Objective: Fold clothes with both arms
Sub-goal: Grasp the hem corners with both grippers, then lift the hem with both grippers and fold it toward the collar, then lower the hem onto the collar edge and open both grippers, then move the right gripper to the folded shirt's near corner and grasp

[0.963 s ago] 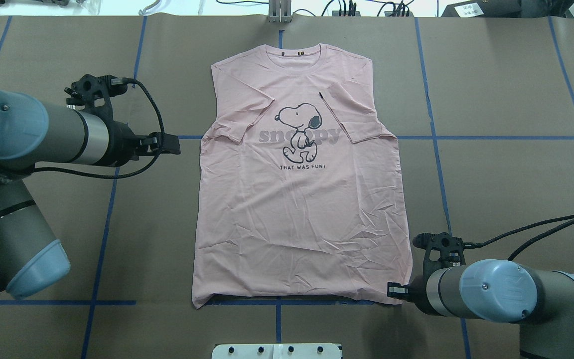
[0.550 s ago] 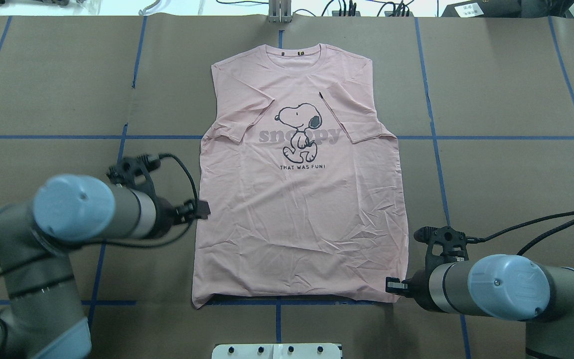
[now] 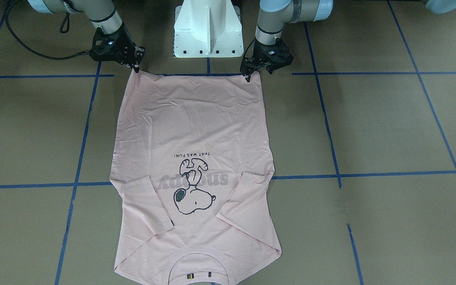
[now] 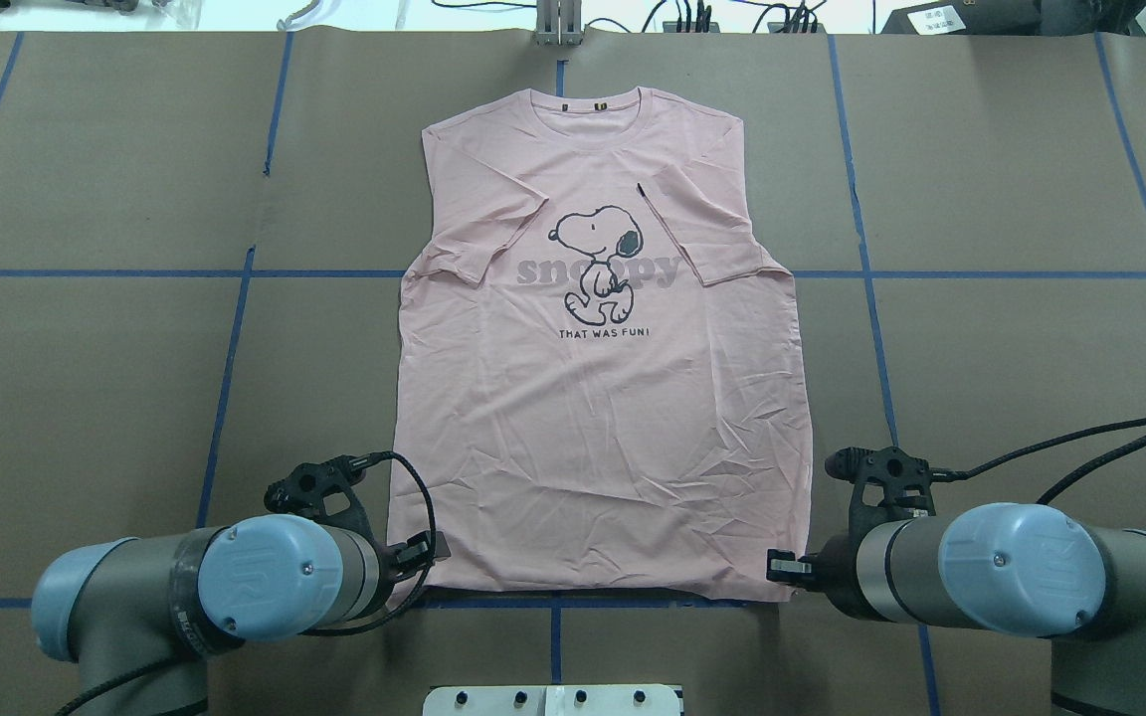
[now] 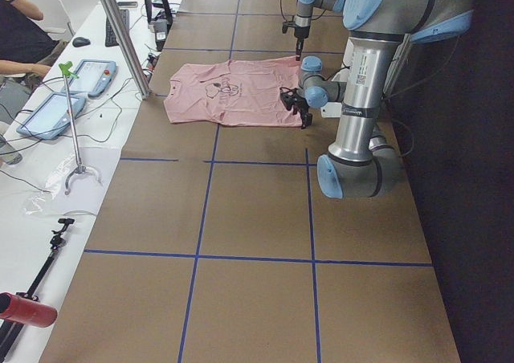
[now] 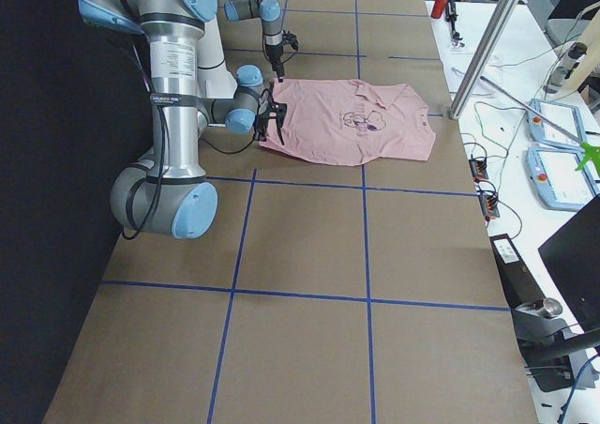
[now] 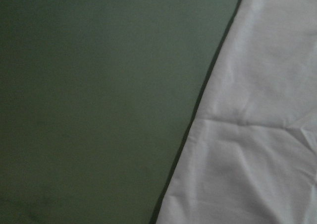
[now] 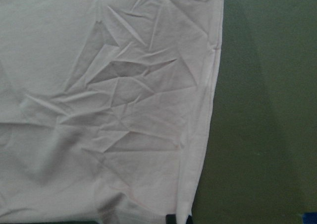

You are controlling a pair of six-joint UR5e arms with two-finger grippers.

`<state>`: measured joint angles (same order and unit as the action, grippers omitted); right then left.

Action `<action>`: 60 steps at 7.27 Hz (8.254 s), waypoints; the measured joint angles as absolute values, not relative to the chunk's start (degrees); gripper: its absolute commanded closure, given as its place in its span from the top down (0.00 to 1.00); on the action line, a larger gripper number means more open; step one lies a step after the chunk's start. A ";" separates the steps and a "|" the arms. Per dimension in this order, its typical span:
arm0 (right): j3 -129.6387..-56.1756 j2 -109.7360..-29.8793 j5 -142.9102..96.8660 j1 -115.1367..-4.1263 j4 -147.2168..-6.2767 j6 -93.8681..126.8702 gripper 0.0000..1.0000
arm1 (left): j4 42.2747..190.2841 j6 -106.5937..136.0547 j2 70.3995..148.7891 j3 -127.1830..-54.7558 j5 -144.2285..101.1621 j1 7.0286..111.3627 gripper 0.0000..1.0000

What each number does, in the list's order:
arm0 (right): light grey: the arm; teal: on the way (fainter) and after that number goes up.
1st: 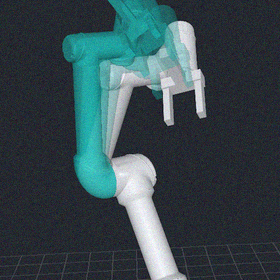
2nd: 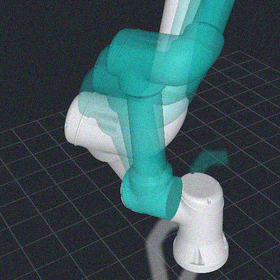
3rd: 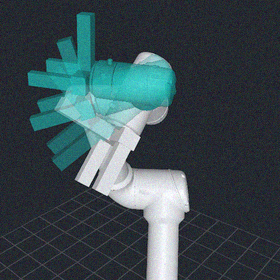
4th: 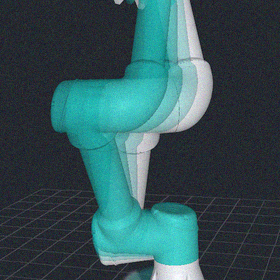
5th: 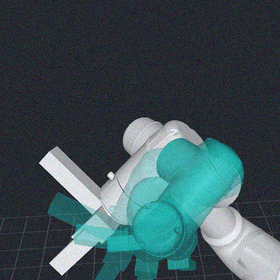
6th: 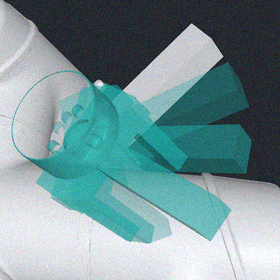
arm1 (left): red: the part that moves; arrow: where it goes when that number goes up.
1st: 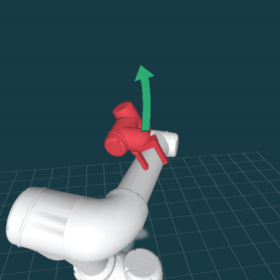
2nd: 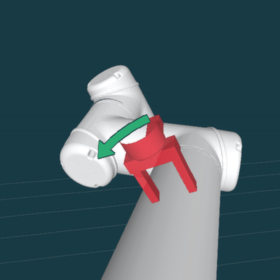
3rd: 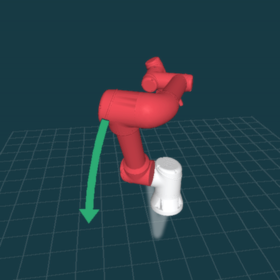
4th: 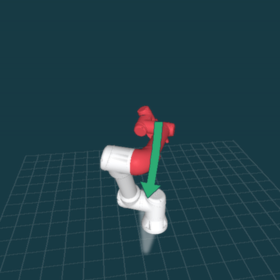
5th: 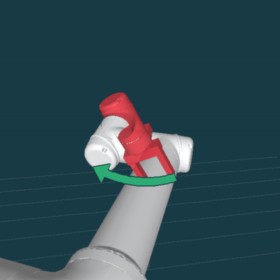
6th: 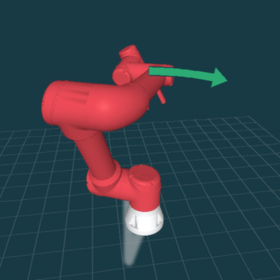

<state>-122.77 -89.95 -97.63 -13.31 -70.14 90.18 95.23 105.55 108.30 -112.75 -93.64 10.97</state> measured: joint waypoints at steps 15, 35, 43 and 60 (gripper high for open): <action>-125.59 -91.14 -103.30 -16.03 -70.06 90.10 0.00 | 87.80 105.25 109.30 -120.25 -93.37 10.17 0.00; -80.18 -57.25 -116.08 -50.97 -60.80 71.74 0.00 | 109.33 79.97 121.71 -89.31 -93.67 41.28 0.00; -69.50 -50.88 -114.11 -51.04 -57.24 71.10 0.00 | 115.31 80.55 128.08 -77.35 -90.82 41.61 0.00; -92.36 -70.27 -110.08 -36.23 -61.51 76.46 0.91 | 114.39 82.54 128.23 -80.35 -90.46 40.83 1.00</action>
